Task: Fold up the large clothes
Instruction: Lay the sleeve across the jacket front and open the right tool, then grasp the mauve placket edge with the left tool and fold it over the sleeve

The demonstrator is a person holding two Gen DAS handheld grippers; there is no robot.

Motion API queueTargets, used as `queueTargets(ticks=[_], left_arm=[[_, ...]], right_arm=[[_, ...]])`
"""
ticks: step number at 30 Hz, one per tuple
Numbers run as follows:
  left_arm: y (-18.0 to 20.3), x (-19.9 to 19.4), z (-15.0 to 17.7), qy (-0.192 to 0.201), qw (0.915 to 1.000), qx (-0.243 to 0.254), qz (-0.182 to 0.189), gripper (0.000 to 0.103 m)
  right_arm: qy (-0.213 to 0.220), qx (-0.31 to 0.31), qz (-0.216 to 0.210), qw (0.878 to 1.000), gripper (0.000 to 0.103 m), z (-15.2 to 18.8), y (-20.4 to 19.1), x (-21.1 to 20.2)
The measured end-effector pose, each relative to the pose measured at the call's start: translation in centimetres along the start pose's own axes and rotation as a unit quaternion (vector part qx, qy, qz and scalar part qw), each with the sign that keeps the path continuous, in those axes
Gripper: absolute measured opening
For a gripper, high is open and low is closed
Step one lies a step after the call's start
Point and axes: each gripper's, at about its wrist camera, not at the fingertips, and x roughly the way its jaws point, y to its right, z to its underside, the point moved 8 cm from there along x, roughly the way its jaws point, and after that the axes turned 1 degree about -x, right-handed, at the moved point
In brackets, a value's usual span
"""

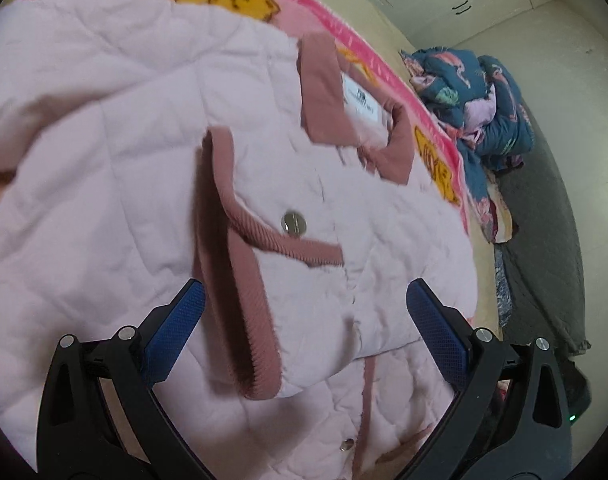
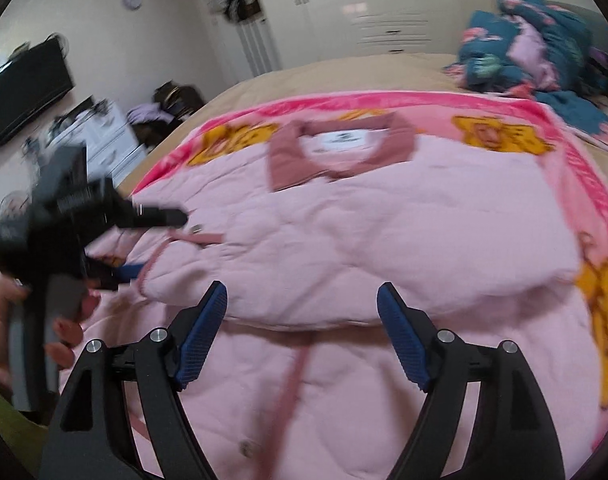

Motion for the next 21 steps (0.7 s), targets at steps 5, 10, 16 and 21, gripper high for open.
queueTargets(ticks=[5, 10, 16, 21], left_arm=[[-0.1, 0.8, 0.6, 0.008, 0.9990, 0.027, -0.035, 0.042], [0.5, -0.5, -0.7, 0.034, 0.9979, 0.046, -0.029, 0.010], [5.0, -4.9, -3.8, 0.090, 0.9892, 0.113, -0.024, 0.007], [6.3, -7.7, -5.9, 0.129, 0.9804, 0.146, -0.030, 0.007]], right_arm=[[0.011, 0.041, 0.024, 0.999, 0.077, 1.2, 4.0, -2.3], [0.015, 0.074, 0.032, 0.997, 0.077, 2.3, 6.6, -3.7], [0.029, 0.093, 0.039, 0.994, 0.077, 2.0, 8.3, -5.1], [0.036, 0.091, 0.047, 0.994, 0.077, 1.6, 8.7, -5.6]])
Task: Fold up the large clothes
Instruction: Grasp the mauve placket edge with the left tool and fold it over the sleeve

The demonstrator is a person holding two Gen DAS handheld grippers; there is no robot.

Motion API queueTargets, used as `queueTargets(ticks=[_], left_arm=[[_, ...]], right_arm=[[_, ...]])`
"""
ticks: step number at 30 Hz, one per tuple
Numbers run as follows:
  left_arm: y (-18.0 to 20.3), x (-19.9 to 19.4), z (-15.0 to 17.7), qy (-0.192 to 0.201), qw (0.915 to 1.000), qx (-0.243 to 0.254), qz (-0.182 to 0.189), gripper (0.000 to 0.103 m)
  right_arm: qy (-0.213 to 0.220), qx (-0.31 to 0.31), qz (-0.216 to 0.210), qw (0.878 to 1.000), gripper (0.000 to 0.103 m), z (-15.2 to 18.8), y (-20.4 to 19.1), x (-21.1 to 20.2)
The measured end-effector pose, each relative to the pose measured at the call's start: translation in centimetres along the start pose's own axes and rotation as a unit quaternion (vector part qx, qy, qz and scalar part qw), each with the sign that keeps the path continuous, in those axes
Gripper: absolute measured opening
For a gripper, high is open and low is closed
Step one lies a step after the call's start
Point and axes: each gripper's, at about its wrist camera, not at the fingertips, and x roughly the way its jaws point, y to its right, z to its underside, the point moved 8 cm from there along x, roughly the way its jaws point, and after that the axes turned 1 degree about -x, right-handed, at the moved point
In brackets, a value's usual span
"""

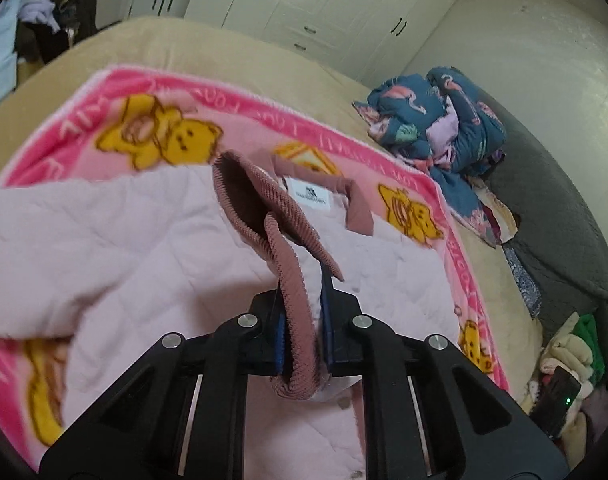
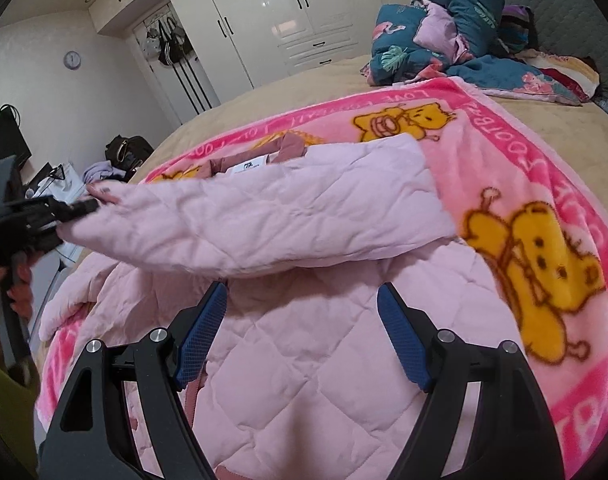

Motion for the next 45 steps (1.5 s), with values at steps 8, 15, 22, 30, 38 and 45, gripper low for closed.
queueTargets(ticks=[8, 15, 22, 30, 38, 45], left_arm=[[-5.3, 3.7, 3.7, -0.050, 0.9962, 0.008, -0.071, 0.007], [-7.3, 4.9, 5.4, -0.063, 0.9933, 0.020, -0.095, 0.008], [-7.9, 5.5, 6.3, -0.074, 0.9905, 0.027, -0.113, 0.011], [-8.3, 6.1, 6.8, -0.084, 0.9892, 0.026, -0.117, 0.016], [-7.5, 4.9, 6.4, -0.077, 0.9900, 0.028, -0.115, 0.019], [-6.4, 2.4, 6.1, -0.057, 0.9920, 0.028, -0.109, 0.055]], right_arm=[[0.000, 0.001, 0.030, 1.000, 0.078, -1.6, 1.4, 1.3], [-0.013, -0.040, 0.049, 0.998, 0.078, -3.7, 0.7, 3.8], [-0.064, -0.059, 0.061, 0.994, 0.079, -4.4, 0.4, 9.2], [-0.116, -0.035, 0.097, 0.988, 0.079, -2.4, 3.4, 13.2], [-0.091, -0.017, 0.078, 0.993, 0.085, -3.1, 2.4, 10.2], [-0.062, -0.017, 0.059, 0.996, 0.097, -3.4, 0.4, 6.8]])
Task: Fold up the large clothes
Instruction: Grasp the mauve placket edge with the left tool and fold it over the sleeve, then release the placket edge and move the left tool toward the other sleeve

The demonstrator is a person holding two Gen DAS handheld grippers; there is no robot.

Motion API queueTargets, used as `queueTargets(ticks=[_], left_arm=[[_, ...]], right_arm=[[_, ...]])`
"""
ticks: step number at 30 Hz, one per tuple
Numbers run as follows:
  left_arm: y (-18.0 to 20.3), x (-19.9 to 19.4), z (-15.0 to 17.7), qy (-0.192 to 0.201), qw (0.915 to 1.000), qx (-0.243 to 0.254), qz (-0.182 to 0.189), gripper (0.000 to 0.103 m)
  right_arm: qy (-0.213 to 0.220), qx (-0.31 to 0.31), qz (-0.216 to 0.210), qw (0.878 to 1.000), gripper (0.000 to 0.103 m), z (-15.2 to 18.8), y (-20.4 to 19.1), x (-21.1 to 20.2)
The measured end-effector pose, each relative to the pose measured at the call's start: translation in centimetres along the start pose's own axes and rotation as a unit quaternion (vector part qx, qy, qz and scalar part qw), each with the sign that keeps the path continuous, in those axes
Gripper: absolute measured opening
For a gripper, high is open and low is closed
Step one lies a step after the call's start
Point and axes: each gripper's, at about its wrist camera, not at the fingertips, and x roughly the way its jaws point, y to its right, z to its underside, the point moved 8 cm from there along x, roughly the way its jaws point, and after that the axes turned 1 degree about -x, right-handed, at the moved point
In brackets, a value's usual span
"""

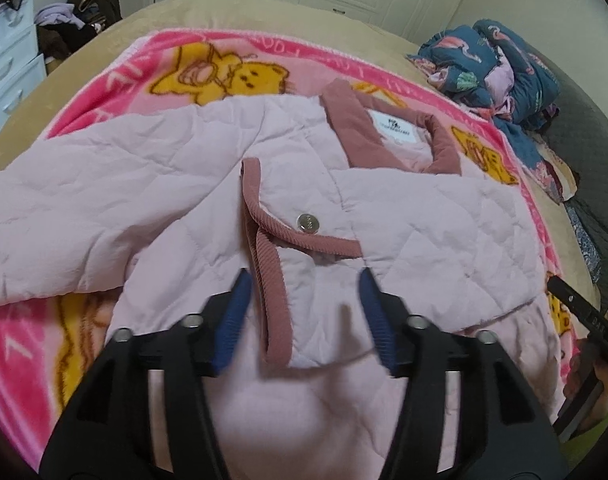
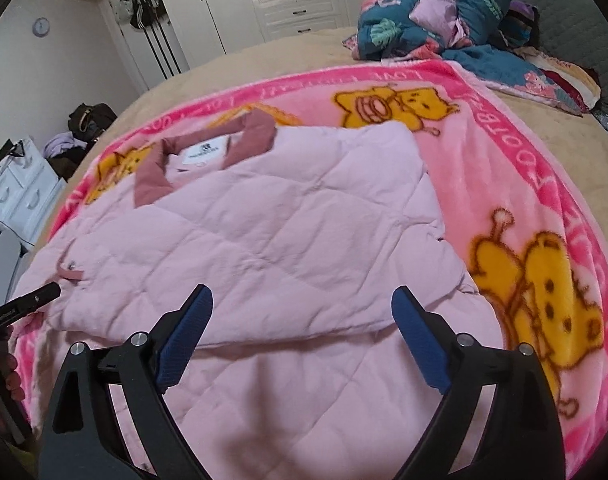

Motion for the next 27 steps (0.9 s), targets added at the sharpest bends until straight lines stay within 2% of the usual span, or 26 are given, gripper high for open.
queueTargets(ticks=[1, 3, 5, 7, 17, 27], left_arm=[[0.1, -0.6, -0.1, 0.006, 1.0000, 0.001, -0.001, 0.060], [0.1, -1.4, -0.2, 0.013, 0.9999, 0.003, -0.003, 0.066], [-0.1, -2.1, -0.2, 0.019, 0.9998, 0.000, -0.007, 0.083], [-0.4, -2.8, -0.3, 0.025, 0.9996, -0.006, -0.013, 0.094], [-2.7, -5.9, -0.3, 0.046, 0.9978, -0.023, -0.043, 0.094], [-6.7, -8.9, 0.0, 0.068, 0.9941, -0.052, -0.067, 0.094]], right_arm=[[0.005, 0.000, -0.002, 1.000, 0.099, 0.0, -0.3, -0.5], [0.013, -0.001, -0.006, 1.000, 0.099, 0.1, -0.9, -1.5], [0.019, 0.002, -0.014, 1.000, 0.099, 0.1, -1.5, -2.4], [0.024, 0.004, -0.023, 0.999, 0.099, 0.1, -2.0, -3.1], [0.043, -0.017, -0.039, 0.998, 0.099, -0.4, -5.6, -5.6], [0.058, -0.049, -0.062, 0.995, 0.099, -1.3, -10.6, -6.8]])
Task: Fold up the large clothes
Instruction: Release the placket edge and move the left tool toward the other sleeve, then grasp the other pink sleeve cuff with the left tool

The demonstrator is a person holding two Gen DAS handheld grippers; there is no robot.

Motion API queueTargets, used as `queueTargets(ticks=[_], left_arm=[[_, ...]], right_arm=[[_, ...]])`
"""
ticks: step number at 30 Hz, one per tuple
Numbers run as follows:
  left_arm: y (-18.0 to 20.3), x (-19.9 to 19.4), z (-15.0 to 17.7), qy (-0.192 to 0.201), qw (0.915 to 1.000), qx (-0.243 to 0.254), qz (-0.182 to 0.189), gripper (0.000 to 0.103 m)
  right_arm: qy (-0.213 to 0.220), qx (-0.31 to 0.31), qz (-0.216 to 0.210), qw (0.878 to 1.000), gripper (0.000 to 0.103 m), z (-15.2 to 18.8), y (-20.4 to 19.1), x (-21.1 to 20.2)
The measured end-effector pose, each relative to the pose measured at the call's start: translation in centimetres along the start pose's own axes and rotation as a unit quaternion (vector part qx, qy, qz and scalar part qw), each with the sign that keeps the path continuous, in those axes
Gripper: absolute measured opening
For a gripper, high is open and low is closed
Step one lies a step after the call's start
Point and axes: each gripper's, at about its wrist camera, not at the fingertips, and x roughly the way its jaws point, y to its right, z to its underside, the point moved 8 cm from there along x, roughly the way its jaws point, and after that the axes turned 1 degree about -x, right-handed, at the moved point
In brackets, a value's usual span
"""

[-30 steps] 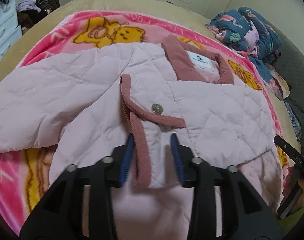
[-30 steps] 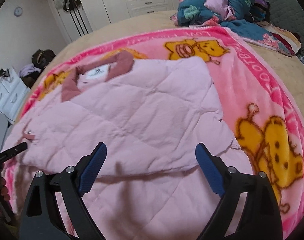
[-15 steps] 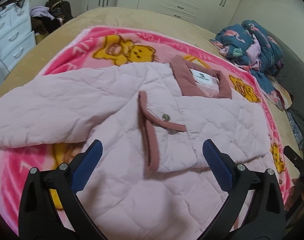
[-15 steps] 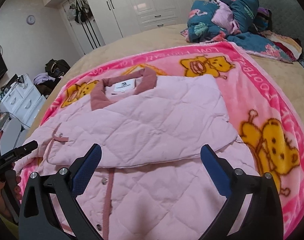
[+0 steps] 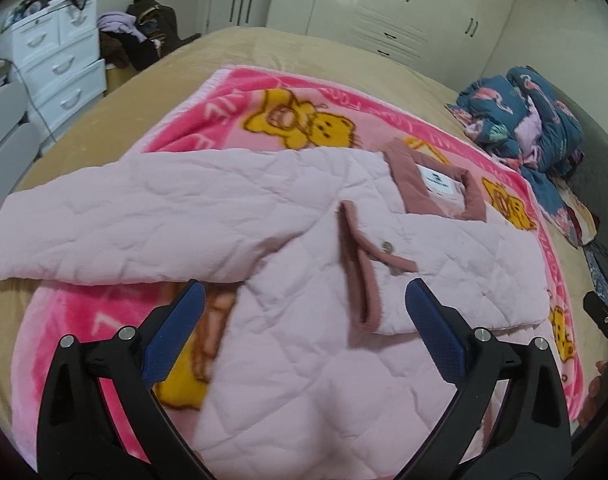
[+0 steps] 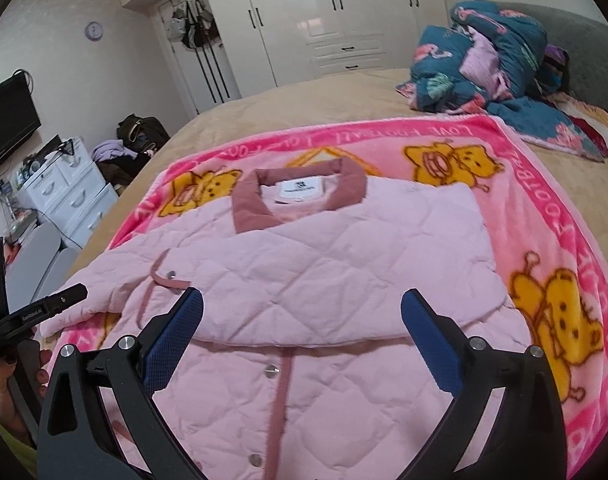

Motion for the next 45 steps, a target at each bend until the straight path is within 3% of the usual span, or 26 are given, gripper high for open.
queueTargets(ticks=[22, 33, 37, 45], left_arm=[[-12.8, -2.5, -0.8, 0.048, 0.9904, -0.106, -0.075, 0.094], [-17.2, -1.6, -0.2, 0.042, 0.9847, -0.143, -0.090, 0.094], [-18.7, -0.9, 0.2, 0.033, 0.9819, -0.170, -0.077, 0.094], [-22.2, 0.0, 1.2, 0.021, 0.9722, -0.217, -0.085, 0.094]], right_arm=[[-0.008, -0.079, -0.068, 0.995, 0.099, -1.6, -13.9, 3.6], [-0.026, -0.111, -0.096, 0.989, 0.099, -0.7, -20.0, 6.3], [-0.034, -0.126, -0.107, 0.986, 0.099, -0.3, -22.2, 7.3], [-0.043, -0.164, -0.127, 0.977, 0.099, 0.8, -26.1, 8.6]])
